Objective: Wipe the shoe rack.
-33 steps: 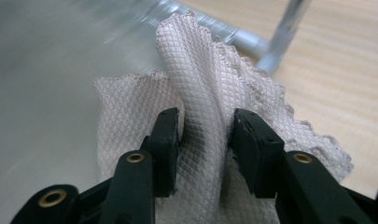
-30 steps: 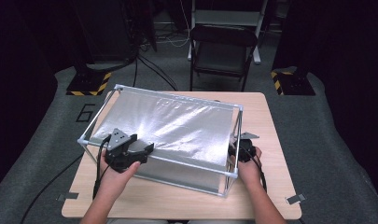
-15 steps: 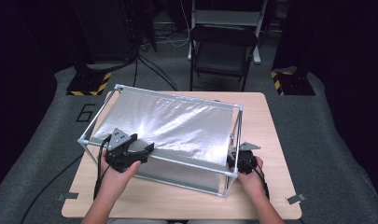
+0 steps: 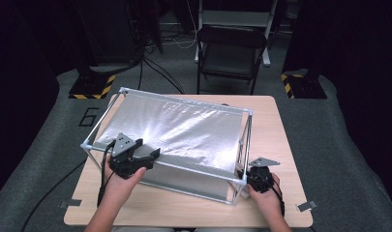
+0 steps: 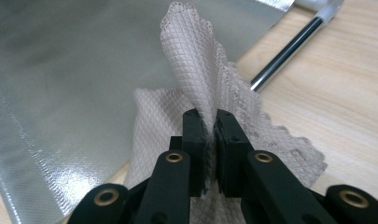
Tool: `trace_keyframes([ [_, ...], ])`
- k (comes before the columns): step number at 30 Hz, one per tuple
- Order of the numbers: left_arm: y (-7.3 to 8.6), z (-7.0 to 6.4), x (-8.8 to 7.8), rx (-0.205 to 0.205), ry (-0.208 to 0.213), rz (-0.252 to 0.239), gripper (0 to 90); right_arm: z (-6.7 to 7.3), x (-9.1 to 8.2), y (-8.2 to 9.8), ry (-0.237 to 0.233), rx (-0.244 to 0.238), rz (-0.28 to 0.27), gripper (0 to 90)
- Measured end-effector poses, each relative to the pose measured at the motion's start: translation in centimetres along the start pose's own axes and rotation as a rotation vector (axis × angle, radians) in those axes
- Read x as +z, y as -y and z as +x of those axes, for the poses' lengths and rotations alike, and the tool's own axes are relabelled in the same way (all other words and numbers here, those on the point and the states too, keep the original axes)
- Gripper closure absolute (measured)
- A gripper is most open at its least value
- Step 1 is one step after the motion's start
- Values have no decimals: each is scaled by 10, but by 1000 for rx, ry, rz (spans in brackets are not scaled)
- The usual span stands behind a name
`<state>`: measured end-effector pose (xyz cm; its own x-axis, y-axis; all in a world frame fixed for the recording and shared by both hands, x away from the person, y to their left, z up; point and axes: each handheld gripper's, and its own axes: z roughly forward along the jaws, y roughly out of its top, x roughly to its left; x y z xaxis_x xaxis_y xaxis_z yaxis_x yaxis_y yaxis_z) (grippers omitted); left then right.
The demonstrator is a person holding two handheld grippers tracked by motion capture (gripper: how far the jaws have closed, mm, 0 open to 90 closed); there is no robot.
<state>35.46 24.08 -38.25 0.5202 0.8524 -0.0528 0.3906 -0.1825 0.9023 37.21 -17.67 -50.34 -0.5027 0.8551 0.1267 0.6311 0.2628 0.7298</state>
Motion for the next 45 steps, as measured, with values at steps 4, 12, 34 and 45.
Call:
trace_keyframes([
  [4,0,0,0,-1,-1,-1,259,-4,-13,-7,-5,7,-38,834],
  [12,0,0,0,2,-4,0,260,-14,-53,-38,-76,60,-105,835],
  [34,-1,-2,1,10,-11,15,259,-1,-144,-126,-101,2,-303,840],
  [45,-1,-2,1,10,-12,7,259,11,-124,-134,-33,-24,-252,802],
])
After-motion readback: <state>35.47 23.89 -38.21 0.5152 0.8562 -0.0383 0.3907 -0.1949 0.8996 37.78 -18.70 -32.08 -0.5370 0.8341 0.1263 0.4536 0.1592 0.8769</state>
